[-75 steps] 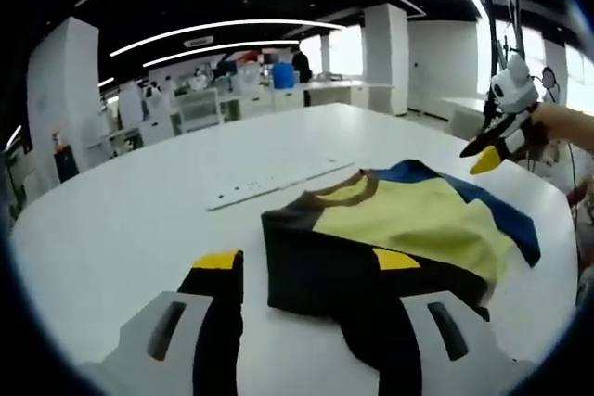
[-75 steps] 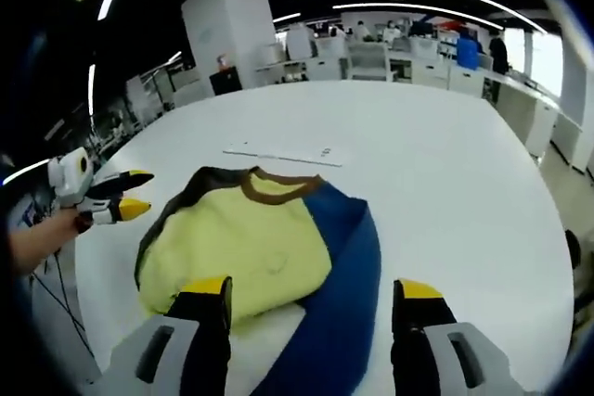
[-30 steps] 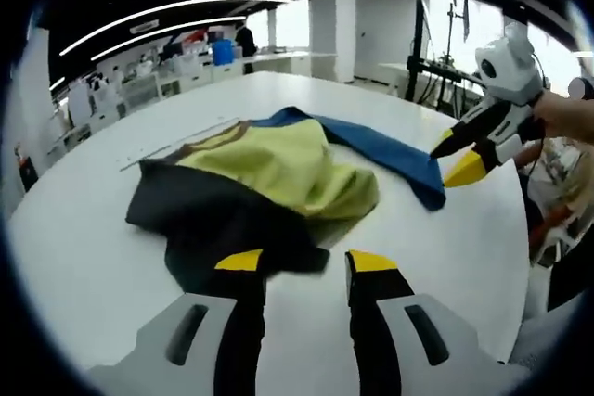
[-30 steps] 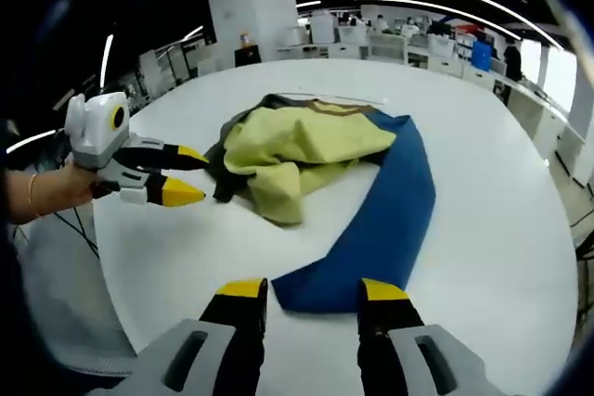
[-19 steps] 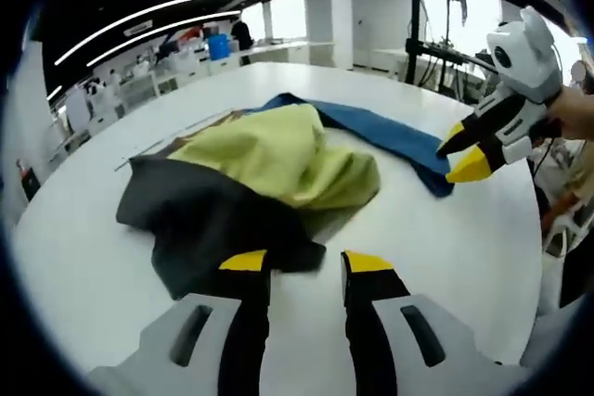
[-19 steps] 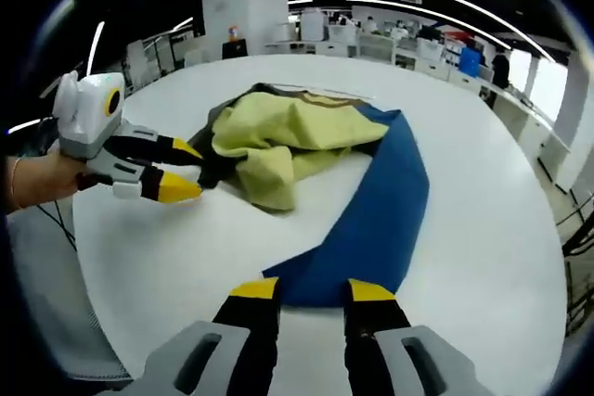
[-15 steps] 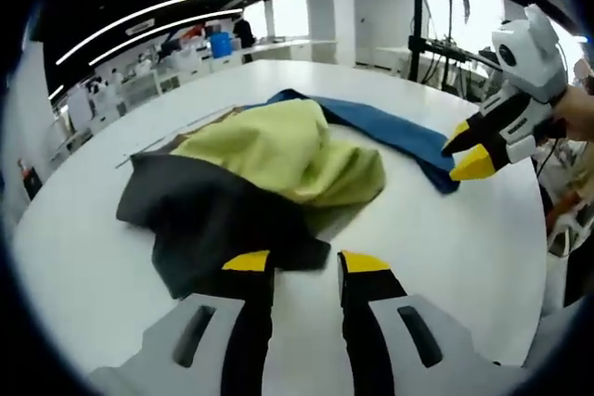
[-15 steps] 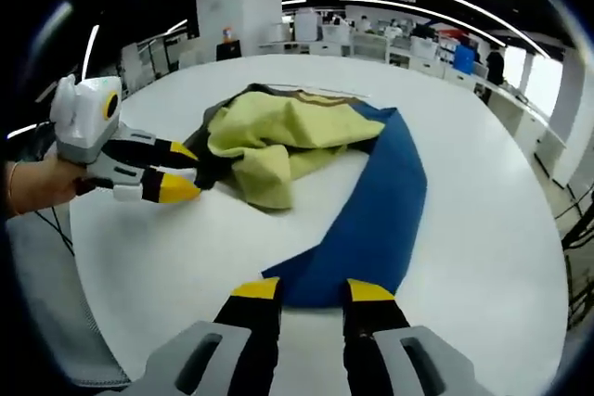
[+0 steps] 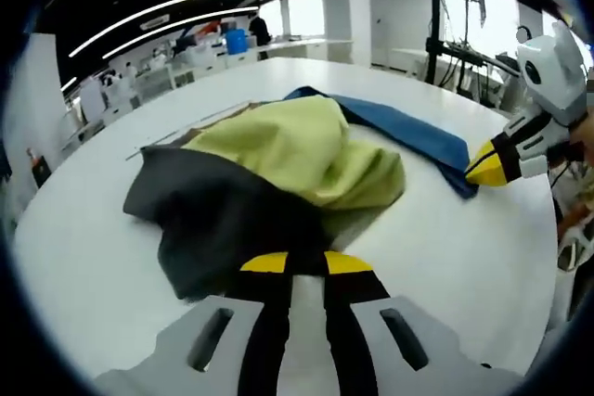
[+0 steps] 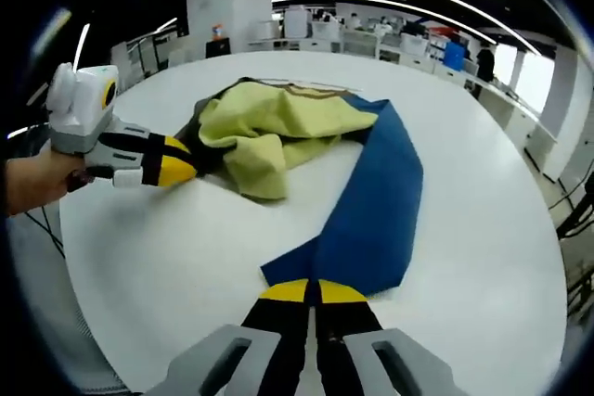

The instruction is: Fold the garment on the visible template until the final outline fits inside the template.

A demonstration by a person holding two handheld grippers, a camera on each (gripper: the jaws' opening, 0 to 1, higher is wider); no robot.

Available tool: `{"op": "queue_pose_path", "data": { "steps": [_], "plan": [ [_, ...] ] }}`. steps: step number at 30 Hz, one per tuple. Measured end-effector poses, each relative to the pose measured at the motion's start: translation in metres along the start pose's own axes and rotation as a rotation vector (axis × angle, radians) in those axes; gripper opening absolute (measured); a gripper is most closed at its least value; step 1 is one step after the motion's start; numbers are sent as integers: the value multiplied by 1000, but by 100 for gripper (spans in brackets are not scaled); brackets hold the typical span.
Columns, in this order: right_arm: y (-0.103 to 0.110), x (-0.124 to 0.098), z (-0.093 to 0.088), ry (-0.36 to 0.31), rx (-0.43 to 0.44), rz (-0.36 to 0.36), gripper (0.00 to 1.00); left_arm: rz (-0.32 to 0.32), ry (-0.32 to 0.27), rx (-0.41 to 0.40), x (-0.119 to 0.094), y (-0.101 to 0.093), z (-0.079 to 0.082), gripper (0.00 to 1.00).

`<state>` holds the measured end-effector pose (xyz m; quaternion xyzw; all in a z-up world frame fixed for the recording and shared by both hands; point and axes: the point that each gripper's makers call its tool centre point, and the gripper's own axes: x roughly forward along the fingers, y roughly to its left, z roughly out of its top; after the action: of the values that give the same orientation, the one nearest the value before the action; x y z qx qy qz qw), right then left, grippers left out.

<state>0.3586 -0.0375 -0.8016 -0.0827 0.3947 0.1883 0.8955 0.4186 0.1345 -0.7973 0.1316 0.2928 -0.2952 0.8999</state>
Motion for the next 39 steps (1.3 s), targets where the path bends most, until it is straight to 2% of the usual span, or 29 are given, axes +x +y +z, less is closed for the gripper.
{"op": "queue_pose_path", "data": {
  "steps": [5,14,18,25,28,30,39],
  "plan": [
    [-1,0,1,-7,23,-10,0,24,0,12,0,4,0,4],
    [-2,-7,9,-41,40,4,0,10,-5,7,-11,4,0,4],
    [-7,-15,15,-63,55,-3,0,1,-43,-16,-25,4,11,3],
    [-13,-33,35,-122,61,32,0,4,-132,-85,-56,14,35,3],
    [-21,-42,46,-148,56,29,0,36,-174,-116,-73,26,46,0],
    [-28,-48,55,-171,52,17,0,90,-219,-164,-87,43,54,0],
    [-61,-68,79,-200,12,-37,0,225,-272,-233,-132,96,57,0]
  ]
}}
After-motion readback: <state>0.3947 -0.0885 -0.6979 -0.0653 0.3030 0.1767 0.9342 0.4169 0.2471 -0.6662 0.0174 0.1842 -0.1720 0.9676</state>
